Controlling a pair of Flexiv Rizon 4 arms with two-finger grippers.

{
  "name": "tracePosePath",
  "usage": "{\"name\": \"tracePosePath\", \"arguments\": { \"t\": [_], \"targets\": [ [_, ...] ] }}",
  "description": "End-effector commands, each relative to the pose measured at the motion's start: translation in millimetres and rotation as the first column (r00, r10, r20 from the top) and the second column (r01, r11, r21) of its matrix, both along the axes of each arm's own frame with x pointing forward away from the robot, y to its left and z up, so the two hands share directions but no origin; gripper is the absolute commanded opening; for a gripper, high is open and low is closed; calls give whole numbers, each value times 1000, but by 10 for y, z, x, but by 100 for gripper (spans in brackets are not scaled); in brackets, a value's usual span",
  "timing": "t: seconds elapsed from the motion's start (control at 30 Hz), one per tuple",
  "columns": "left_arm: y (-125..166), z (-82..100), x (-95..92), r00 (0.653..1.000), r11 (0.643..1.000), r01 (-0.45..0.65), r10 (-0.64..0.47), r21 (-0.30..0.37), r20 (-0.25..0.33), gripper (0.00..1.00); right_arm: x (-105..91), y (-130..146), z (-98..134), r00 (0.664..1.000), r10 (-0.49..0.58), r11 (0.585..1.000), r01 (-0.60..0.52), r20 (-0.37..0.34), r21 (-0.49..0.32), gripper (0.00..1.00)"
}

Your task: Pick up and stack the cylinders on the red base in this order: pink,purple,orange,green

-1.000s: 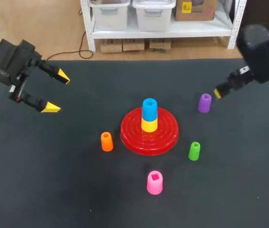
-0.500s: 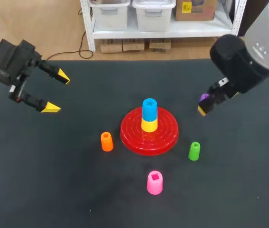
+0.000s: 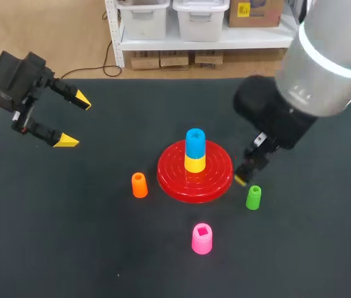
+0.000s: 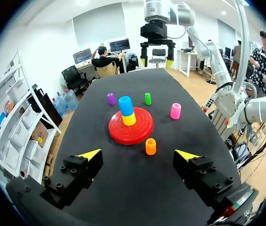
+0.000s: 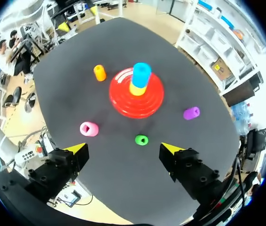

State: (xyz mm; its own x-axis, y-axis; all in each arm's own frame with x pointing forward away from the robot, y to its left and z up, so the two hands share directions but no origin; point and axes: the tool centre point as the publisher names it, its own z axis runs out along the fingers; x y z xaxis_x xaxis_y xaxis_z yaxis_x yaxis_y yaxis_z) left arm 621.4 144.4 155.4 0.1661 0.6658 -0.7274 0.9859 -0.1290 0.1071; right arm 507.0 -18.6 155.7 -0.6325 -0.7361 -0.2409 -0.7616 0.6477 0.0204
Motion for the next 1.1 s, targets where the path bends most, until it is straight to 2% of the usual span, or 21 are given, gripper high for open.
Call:
{"name": "tracePosePath", "arguments": {
  "t": [0.03,0.2,0.63,0.93,1.1],
  "targets": [
    [3,-7,9,1000,1000,2,-2,0,0,100,-47,73,-116,1000,0,1000,0,13,-14,100],
    [3,-7,9,1000,1000,2,-2,0,0,100,-69,141,-249,999,-9,1000,10,46,-14,100],
    [3,-7,9,1000,1000,2,-2,0,0,100,-65,456,-473,999,42,997,-44,-28,-68,100],
    [3,-7,9,1000,1000,2,-2,0,0,100,-211,527,-552,997,48,994,-54,-60,-93,100],
    [3,-7,9,1000,1000,2,-2,0,0,100,-392,577,-529,997,30,997,-35,-68,-71,100]
  ]
}}
